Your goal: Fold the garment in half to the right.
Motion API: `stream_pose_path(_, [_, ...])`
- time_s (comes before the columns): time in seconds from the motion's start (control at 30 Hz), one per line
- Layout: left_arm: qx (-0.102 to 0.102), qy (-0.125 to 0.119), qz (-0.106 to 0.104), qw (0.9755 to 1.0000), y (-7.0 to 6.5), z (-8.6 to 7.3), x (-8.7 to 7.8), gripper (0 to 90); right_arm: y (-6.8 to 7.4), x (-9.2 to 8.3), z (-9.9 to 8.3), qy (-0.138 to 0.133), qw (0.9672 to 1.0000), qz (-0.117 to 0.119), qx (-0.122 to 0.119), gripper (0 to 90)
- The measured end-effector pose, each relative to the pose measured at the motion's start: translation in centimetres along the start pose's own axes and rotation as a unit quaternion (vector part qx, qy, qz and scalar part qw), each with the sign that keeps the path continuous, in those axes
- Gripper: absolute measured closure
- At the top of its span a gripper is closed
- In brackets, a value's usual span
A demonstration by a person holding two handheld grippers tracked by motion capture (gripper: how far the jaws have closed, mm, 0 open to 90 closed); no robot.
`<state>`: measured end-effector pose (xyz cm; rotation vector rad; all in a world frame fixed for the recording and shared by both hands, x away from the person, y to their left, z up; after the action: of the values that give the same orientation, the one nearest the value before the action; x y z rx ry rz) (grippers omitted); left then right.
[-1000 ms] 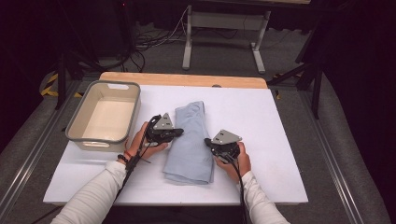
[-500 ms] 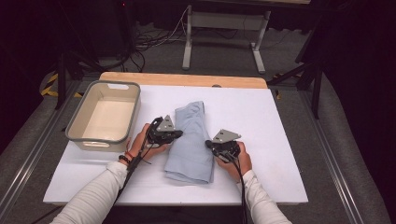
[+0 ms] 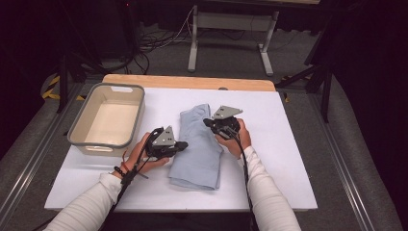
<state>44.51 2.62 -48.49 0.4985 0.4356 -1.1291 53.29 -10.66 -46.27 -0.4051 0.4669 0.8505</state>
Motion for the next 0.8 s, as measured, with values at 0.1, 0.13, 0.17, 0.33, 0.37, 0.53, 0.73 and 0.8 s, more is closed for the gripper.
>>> stream_pose_path(0.1, [0.006,0.0,-0.008,0.9999,-0.8,-0.3,-0.4,87.7,-0.8,1.4,0.0,0.02,0.9997,-0.007,-0.007,90.0])
stream_pose_path(0.13, [0.01,0.004,-0.012,0.9999,-1.1,-0.5,-0.5,87.7,-0.9,1.8,0.0,0.021,0.9998,-0.003,-0.004,90.0])
stream_pose_path(0.17, [0.009,0.004,-0.016,0.9998,-1.4,-0.7,-0.5,87.7,-1.1,2.4,-0.1,0.027,0.9996,-0.002,-0.001,90.0])
stream_pose_path(0.33, [0.001,0.006,-0.029,0.9996,-2.1,-1.6,-0.4,87.7,-2.0,4.5,-1.4,0.071,0.9974,-0.017,-0.001,90.0])
stream_pose_path(0.37, [-0.002,0.007,-0.032,0.9995,-2.2,-1.8,-0.3,87.7,-2.3,4.8,-1.8,0.078,0.9968,-0.02,0.005,90.0])
stream_pose_path(0.53, [-0.005,0.017,-0.047,0.9987,-3.3,-3.0,0.4,89.6,-2.5,5.0,-3.1,0.1,0.9946,-0.019,0.023,90.0])
stream_pose_path(0.73, [-0.005,0.016,-0.046,0.9988,-3.8,-3.0,0.3,89.7,-3.1,4.8,-3.2,0.097,0.994,-0.047,0.016,90.0])
stream_pose_path(0.8, [0.001,0.013,-0.045,0.9989,-3.9,-2.8,0.2,89.7,-3.4,4.8,-3.0,0.085,0.9946,-0.057,0.016,90.0])
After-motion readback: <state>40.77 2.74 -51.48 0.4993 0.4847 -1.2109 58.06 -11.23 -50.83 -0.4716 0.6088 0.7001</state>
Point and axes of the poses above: each handheld gripper's, and its own axes: x roughly forward along the jaws, z roughly out of its top, y roughly to its left, the point moved 9 cm from there along x, roughly forward along the jaws, and after that the axes turned 2 degrees about z, right-handed, at the moved point
